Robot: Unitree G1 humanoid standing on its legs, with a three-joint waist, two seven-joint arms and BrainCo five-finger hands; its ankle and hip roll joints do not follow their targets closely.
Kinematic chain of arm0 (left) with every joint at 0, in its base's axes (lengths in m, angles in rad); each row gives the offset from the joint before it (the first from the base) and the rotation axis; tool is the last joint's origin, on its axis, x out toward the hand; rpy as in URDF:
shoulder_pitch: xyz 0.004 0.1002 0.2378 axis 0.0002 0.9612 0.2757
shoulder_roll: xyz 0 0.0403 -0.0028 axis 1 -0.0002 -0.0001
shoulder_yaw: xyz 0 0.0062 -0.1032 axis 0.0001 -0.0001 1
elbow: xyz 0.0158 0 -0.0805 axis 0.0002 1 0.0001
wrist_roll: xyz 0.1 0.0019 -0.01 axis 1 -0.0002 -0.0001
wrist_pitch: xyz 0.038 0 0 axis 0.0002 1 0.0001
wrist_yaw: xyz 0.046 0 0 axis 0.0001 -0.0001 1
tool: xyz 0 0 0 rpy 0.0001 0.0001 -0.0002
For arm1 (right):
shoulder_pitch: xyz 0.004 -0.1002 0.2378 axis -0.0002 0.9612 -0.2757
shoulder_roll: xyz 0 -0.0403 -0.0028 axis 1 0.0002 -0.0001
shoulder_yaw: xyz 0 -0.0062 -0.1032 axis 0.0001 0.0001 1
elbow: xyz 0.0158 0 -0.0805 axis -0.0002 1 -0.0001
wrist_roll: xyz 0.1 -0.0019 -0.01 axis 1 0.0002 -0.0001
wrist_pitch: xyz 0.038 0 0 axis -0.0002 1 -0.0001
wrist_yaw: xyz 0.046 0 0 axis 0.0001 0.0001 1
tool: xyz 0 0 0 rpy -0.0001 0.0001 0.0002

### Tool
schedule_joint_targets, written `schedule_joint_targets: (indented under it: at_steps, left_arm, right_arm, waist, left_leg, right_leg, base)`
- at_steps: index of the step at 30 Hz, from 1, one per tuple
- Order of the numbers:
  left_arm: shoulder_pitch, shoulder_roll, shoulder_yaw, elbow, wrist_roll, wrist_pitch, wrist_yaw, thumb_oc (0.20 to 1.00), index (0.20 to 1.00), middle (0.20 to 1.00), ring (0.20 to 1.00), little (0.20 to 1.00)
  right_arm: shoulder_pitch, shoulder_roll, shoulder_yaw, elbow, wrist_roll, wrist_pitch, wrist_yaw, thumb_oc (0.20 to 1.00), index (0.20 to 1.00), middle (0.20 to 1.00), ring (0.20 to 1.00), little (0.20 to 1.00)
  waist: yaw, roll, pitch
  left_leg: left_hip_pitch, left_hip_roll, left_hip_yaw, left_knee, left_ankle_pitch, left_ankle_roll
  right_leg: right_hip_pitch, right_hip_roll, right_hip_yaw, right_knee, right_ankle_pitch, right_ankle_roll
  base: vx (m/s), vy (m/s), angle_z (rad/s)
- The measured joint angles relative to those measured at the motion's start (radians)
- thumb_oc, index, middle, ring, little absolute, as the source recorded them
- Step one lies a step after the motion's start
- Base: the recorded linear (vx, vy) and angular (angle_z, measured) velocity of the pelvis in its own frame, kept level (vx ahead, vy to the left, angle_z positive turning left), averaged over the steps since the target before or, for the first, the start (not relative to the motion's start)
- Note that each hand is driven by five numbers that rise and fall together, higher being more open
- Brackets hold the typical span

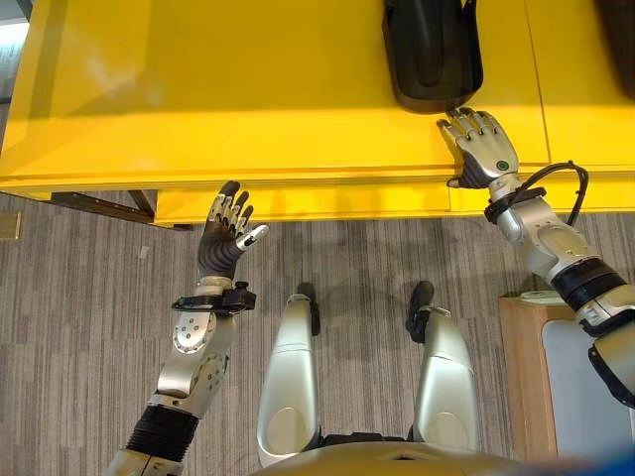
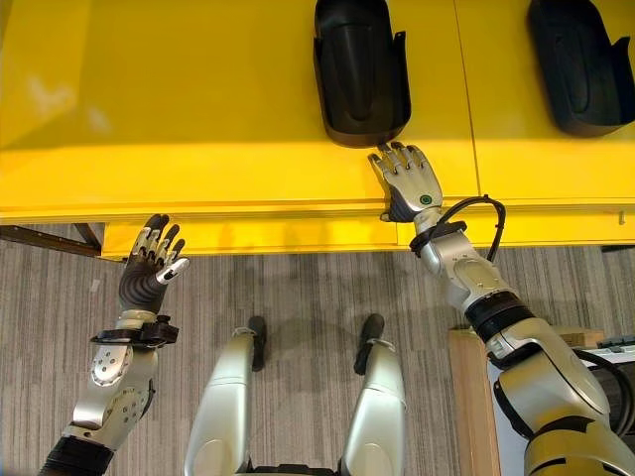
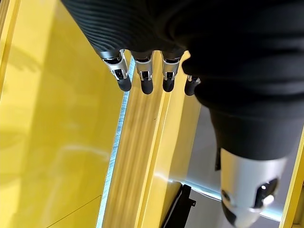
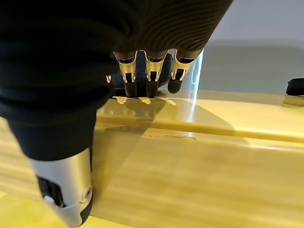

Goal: Move parts from the plastic box to the shelf.

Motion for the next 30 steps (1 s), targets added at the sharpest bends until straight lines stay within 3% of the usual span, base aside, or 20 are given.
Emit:
schedule_joint_targets:
  at_steps: [23,26,30]
  left_arm:
    - [0.021,0.000,0.030,0.000,-0.001,0.000,-0.013,1.000,1.000,1.000,1.000,1.000]
    - [0.020,0.000,0.030,0.000,-0.001,0.000,-0.013,1.000,1.000,1.000,1.000,1.000]
    - [0.014,-0.004,0.028,0.001,0.000,0.000,-0.013,1.000,1.000,1.000,1.000,1.000]
  right_arm:
    - [-0.070,-0.039,0.063,0.005,0.123,-0.022,0.061,1.000,1.000,1.000,1.000,1.000]
    - [-0.067,-0.035,0.058,0.005,0.142,-0.029,0.060,1.000,1.000,1.000,1.000,1.000]
    - [0.020,-0.014,-0.037,-0.083,0.148,-0.037,0.056,1.000,1.000,1.000,1.000,1.000]
  waist:
    - [0.011,0.002,0.003]
    - [0.009,0.002,0.004]
    - [0.012,0.002,0.007]
  left_leg:
    - [-0.012,0.002,-0.004,0.001,0.010,0.000]
    - [-0.012,0.002,-0.004,0.001,0.010,0.000]
    - [-0.011,0.004,-0.004,0.000,0.010,0.000]
  right_leg:
    - [-0.005,0.006,-0.005,-0.016,0.012,-0.004]
    - [-0.005,0.006,-0.005,-0.016,0.016,-0.009]
    - [-0.004,0.007,-0.006,-0.015,0.016,-0.010]
  base:
    - [0.00,0.001,0.00]
    - [0.00,0.000,0.00]
    - [0.00,0.001,0.02]
